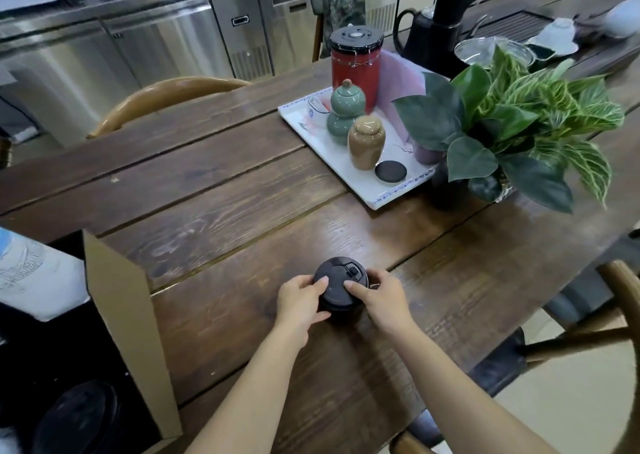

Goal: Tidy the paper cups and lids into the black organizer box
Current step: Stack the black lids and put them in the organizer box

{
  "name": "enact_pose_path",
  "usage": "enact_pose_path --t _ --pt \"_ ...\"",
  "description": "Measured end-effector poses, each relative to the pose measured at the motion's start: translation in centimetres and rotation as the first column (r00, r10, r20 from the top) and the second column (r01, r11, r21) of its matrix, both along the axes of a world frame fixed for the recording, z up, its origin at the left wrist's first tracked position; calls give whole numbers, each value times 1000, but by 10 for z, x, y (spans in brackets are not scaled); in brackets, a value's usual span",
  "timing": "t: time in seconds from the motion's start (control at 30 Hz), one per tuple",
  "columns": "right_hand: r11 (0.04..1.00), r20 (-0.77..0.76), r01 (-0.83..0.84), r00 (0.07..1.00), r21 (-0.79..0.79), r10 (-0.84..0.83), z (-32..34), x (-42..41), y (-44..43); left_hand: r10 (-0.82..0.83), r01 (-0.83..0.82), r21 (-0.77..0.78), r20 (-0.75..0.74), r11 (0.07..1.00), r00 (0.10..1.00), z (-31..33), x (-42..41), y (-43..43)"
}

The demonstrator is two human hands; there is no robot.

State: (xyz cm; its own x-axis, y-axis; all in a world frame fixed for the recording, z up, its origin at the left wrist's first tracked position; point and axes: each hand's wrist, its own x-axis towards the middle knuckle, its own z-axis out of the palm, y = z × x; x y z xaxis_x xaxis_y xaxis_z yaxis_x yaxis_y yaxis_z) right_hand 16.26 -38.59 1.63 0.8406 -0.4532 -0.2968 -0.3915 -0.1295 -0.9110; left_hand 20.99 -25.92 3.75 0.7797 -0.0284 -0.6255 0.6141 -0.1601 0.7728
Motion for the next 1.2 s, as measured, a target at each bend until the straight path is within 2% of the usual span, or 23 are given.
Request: enact_pose_path --t 0.2,0.33,0.47,0.6,0.67,0.83,1.07,1.2 --pt "995 -94 -100 990 10 101 -12 3 -2 -68 73 148 -38 986 997 -8 4 1" --pt "987 -140 -161 977 0 160 -18 7 -5 -97 106 77 -111 991 989 -9 9 -3" --pt "983 -173 -184 968 11 183 -17 10 -7 -109 118 70 -119 991 987 -8 13 -8" --pt "974 -133 -152 976 167 175 -11 8 -6 -40 27 -54 -254 998 966 1 18 -2" --pt "953 -120 -159 973 256 195 -6 9 -4 -40 16 -91 -271 996 962 3 17 2" --pt "933 5 -177 983 312 185 16 23 5 1 -56 -228 -232 972 973 17 13 27" --pt "863 169 -380 924 334 342 58 51 45 -121 102 -241 -67 965 990 58 3 104" --pt "819 205 -473 881 324 427 75 61 93 56 -46 -263 30 964 998 78 -9 150"
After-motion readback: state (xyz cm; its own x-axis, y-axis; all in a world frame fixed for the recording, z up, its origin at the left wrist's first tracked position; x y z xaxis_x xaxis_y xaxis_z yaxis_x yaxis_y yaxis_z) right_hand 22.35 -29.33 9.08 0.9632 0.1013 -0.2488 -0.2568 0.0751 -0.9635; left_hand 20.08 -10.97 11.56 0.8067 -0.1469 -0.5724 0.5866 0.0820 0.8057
